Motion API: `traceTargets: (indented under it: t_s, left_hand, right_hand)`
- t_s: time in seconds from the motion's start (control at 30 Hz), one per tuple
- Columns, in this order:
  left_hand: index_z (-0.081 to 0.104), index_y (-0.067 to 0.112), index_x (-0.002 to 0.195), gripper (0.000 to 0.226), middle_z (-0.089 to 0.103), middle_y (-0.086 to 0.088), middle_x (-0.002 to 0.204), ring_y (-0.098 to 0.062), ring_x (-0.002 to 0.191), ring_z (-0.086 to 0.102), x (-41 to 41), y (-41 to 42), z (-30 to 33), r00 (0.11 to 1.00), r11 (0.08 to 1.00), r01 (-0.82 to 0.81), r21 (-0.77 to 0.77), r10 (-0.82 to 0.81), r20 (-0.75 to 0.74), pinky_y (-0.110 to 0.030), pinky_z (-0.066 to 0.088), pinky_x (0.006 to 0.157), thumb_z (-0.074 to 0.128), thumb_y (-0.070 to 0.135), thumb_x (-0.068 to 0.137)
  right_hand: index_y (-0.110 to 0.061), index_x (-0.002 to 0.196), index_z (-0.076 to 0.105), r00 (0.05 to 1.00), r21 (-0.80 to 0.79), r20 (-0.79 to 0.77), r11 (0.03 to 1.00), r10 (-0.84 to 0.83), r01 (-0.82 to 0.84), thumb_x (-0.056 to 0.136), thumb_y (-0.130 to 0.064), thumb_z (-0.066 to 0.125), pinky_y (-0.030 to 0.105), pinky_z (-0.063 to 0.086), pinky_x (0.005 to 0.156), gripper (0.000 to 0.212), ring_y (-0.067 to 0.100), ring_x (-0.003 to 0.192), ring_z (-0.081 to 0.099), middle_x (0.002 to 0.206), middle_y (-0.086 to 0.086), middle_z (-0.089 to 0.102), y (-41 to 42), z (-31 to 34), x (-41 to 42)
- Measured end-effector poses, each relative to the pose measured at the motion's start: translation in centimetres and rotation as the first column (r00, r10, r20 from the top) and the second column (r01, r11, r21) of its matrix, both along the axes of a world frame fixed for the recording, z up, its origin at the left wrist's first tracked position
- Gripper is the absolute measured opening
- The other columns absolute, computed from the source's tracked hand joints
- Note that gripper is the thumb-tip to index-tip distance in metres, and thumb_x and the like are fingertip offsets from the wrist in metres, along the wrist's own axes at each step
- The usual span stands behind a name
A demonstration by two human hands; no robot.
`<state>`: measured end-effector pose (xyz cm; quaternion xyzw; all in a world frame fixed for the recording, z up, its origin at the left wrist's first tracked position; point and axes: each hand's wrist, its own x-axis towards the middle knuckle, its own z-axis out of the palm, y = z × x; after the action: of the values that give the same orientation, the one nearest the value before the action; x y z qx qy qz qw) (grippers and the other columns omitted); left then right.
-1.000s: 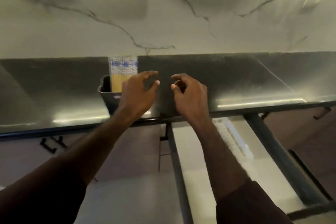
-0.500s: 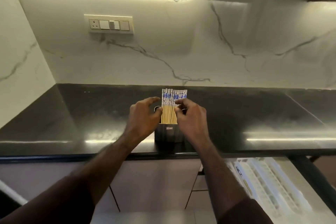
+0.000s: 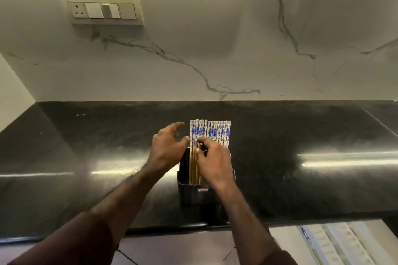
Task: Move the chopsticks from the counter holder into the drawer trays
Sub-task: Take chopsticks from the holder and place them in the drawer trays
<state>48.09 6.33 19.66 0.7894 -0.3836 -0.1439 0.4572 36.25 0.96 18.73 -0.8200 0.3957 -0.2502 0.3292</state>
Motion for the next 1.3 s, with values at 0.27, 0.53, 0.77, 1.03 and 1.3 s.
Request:
traceTargets:
  t_s: [0.27, 0.53, 0.77, 1.03, 1.3]
  left_hand:
    - [0.056, 0.012, 0.129, 0.049, 0.068, -0.002, 0.116, -0.011, 0.106, 0.065, 2.5, -4.0, -2.5, 0.900, 0.993, 0.021, -0.119, -0.070, -0.429, -0.034, 0.053, 0.094, 0.070, 0.004, 0.082]
    - [0.070, 0.010, 0.101, 0.027, 0.076, -0.006, 0.091, -0.018, 0.088, 0.073, 3.4, -4.9, -2.8, 0.810, 0.966, 0.058, -0.253, -0.193, -0.554, -0.028, 0.058, 0.080, 0.069, -0.007, 0.079]
    - [0.071, 0.008, 0.096, 0.025, 0.077, -0.002, 0.081, -0.016, 0.077, 0.073, 4.1, -4.1, -2.1, 0.830, 0.959, 0.025, -0.283, -0.177, -0.528, -0.027, 0.059, 0.069, 0.072, -0.006, 0.075]
    - [0.069, 0.004, 0.102, 0.035, 0.075, -0.012, 0.094, -0.026, 0.089, 0.072, 5.3, -2.9, 4.7, 0.893, 0.908, 0.181, -0.379, -0.313, -0.323, -0.036, 0.059, 0.079, 0.074, 0.004, 0.068]
    - [0.067, 0.005, 0.105, 0.035, 0.075, -0.004, 0.092, -0.022, 0.080, 0.074, 4.5, -1.7, 13.2, 0.927, 0.852, 0.239, -0.467, -0.343, -0.152, -0.028, 0.059, 0.070, 0.074, 0.004, 0.071]
  right_hand:
    - [-0.019, 0.136, 0.054, 0.999, 0.032, -0.025, 0.998, -0.045, 0.046, 0.096, -0.018, 0.056, 0.021, 0.041, 0.100, 0.039, 0.008, 0.118, 0.057, 0.130, -0.003, 0.063, -1.7, -1.5, 1.5]
    - [-0.021, 0.139, 0.050, 0.998, 0.072, -0.008, 0.996, -0.056, 0.057, 0.096, -0.019, 0.057, 0.011, 0.034, 0.093, 0.044, -0.005, 0.108, 0.047, 0.131, -0.006, 0.061, -1.5, -1.8, 2.2]
    - [-0.021, 0.132, 0.056, 0.999, 0.077, -0.013, 0.996, -0.043, 0.044, 0.094, -0.018, 0.059, 0.016, 0.041, 0.096, 0.038, 0.002, 0.111, 0.054, 0.125, -0.005, 0.064, -1.4, -1.9, 2.7]
    - [-0.021, 0.115, 0.066, 0.983, 0.322, 0.166, 0.938, 0.076, -0.127, 0.092, -0.018, 0.062, 0.016, 0.054, 0.079, 0.024, -0.004, 0.089, 0.063, 0.108, -0.008, 0.071, -2.4, 0.2, 3.1]
    - [-0.019, 0.105, 0.069, 0.934, 0.444, 0.319, 0.845, 0.161, -0.298, 0.088, -0.008, 0.065, 0.035, 0.055, 0.093, 0.020, 0.010, 0.101, 0.069, 0.104, 0.002, 0.074, -1.7, 1.8, 2.1]
